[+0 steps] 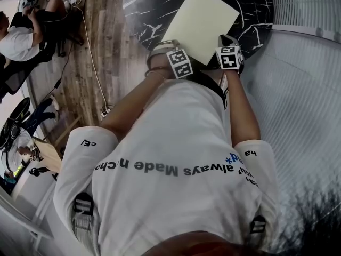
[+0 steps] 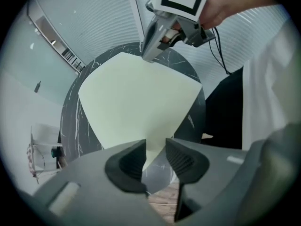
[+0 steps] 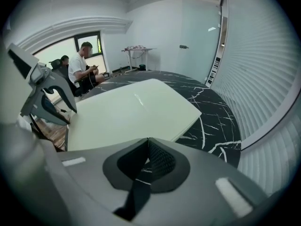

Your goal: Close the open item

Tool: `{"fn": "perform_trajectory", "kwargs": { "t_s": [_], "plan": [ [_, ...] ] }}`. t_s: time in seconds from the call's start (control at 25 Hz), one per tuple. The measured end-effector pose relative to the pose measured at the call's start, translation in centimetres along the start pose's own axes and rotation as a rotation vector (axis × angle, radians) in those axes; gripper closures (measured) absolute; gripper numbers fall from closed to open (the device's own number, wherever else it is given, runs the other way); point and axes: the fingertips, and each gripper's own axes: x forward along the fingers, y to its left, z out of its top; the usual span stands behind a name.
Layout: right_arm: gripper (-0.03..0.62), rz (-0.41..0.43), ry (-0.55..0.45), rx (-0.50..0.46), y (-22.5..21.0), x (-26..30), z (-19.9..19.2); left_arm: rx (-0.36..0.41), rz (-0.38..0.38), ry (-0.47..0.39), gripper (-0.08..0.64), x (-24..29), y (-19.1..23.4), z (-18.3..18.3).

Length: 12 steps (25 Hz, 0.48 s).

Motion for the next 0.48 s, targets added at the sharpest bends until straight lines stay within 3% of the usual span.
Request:
{"fn": "perform_trajectory", "kwargs": {
  "t_s": [0.28, 0.48],
  "plan": [
    [0.592, 0.002, 0.011, -0.013, 0.0, 0.7, -0.8, -0.043, -0.048, -0.012, 0.43, 0.5, 0.3, -0.2],
    [0.591, 0.006, -0.036, 0.022, 0.0, -1.1, 0.6, -0.152, -0.097, -0.079, 0.444, -0.8, 0.5, -0.3]
  ]
}}
